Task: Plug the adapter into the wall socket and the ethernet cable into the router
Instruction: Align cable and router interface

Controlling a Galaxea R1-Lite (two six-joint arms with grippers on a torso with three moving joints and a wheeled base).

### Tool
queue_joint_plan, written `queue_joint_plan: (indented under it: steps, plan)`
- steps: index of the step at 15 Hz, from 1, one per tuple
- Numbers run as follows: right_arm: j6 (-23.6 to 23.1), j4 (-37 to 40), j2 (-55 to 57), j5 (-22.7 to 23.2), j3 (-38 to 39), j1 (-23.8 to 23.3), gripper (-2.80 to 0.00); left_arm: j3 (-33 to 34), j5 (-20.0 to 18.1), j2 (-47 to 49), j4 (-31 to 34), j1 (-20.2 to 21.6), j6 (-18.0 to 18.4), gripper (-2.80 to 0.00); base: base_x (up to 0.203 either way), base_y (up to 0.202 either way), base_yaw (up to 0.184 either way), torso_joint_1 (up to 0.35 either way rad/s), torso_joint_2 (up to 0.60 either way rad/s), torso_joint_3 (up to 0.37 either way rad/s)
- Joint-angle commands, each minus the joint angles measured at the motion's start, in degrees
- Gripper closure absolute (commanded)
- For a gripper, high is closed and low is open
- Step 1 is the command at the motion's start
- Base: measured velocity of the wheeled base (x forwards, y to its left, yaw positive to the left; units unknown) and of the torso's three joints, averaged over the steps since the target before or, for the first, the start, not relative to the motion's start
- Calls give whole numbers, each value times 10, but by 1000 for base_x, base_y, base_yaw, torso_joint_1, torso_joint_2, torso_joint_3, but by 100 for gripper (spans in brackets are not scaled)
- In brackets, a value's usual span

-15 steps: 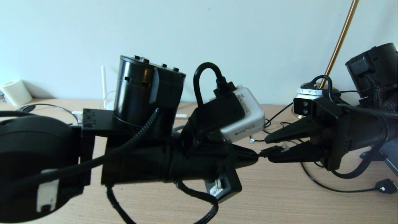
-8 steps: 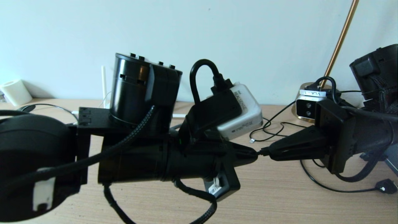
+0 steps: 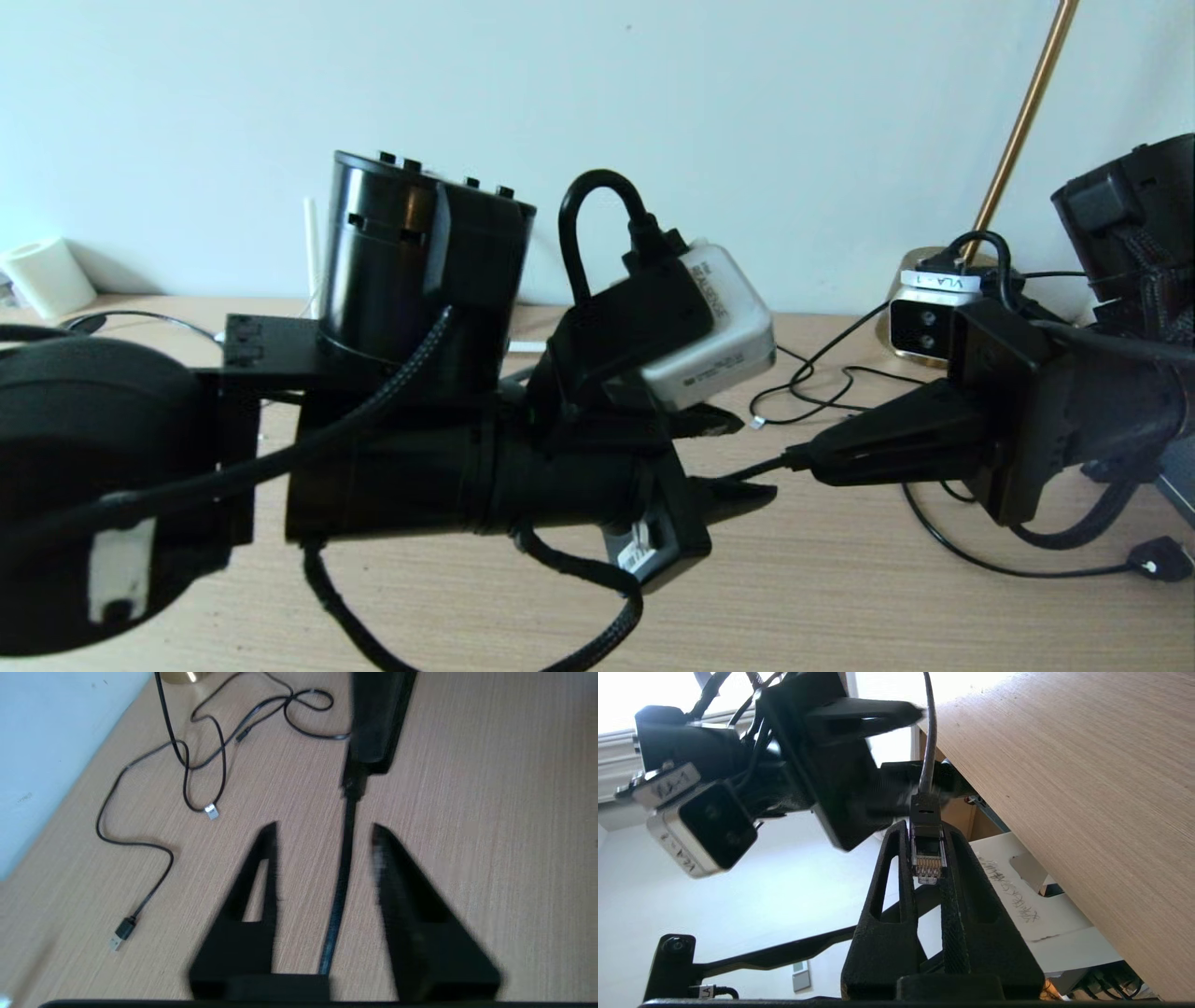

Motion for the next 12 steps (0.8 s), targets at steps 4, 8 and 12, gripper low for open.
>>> queue_joint_plan:
  steps: [4,8,12]
  plan:
    - [34,-1,14,2,-11,-11,0,29,88,-53,-70,-9,90,-280,0,0,0,0,0,0]
    - [153,-7,16,16,-46,-36,0,103,128,-56,-220,-15,253,-280,0,0,0,0,0,0]
    - [212,-34,10,22,-75,-44,0,120,133,-48,-296,-64,325,-280,0,0,0,0,0,0]
